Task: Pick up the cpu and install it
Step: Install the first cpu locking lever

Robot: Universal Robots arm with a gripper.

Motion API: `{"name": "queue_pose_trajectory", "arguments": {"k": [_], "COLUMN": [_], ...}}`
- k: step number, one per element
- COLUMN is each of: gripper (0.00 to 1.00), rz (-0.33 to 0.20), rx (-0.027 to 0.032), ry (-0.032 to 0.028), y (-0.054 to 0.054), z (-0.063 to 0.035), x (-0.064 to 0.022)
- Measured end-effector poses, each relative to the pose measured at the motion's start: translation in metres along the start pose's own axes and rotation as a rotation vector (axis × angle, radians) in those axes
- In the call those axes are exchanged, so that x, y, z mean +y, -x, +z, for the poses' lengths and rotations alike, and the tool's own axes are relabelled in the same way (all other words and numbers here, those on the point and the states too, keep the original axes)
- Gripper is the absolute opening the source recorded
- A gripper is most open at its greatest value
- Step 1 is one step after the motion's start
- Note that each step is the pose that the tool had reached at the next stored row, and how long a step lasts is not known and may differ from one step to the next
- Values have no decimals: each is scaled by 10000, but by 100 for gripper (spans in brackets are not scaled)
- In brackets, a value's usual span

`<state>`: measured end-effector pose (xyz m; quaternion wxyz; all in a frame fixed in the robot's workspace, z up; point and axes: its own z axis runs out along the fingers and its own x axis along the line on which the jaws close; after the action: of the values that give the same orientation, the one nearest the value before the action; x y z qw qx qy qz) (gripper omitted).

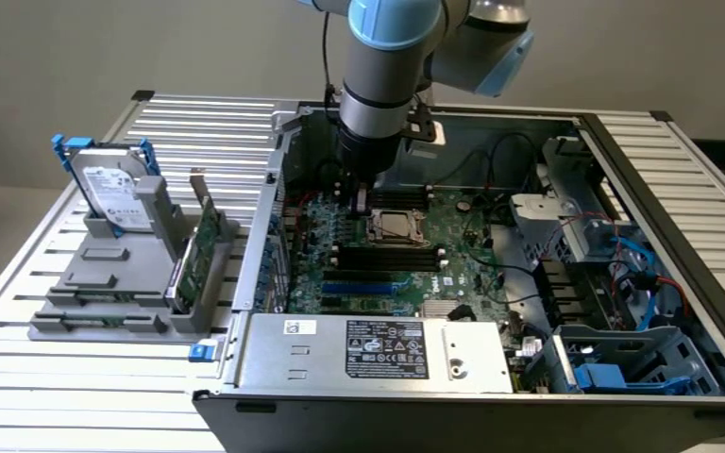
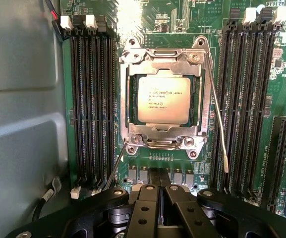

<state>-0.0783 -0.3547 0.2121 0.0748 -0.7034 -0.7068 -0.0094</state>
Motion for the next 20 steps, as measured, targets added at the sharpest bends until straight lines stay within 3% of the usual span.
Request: {"name": "queue_pose_trajectory", "arguments": {"k": [4,7,11,13,18,20], "gripper": [11,11,11,11,11,11], "rz": [11,1,-5,36,442,664], "rx": [22,191,464,587,797,853], "ry": [1,1,4,31,126,162], "y": [6,1,-5,-6,-7,-1], "z": [-2,-48,-102,-111,-113,-113], "x": [-21,-70,-124,-134,-137,-139]}}
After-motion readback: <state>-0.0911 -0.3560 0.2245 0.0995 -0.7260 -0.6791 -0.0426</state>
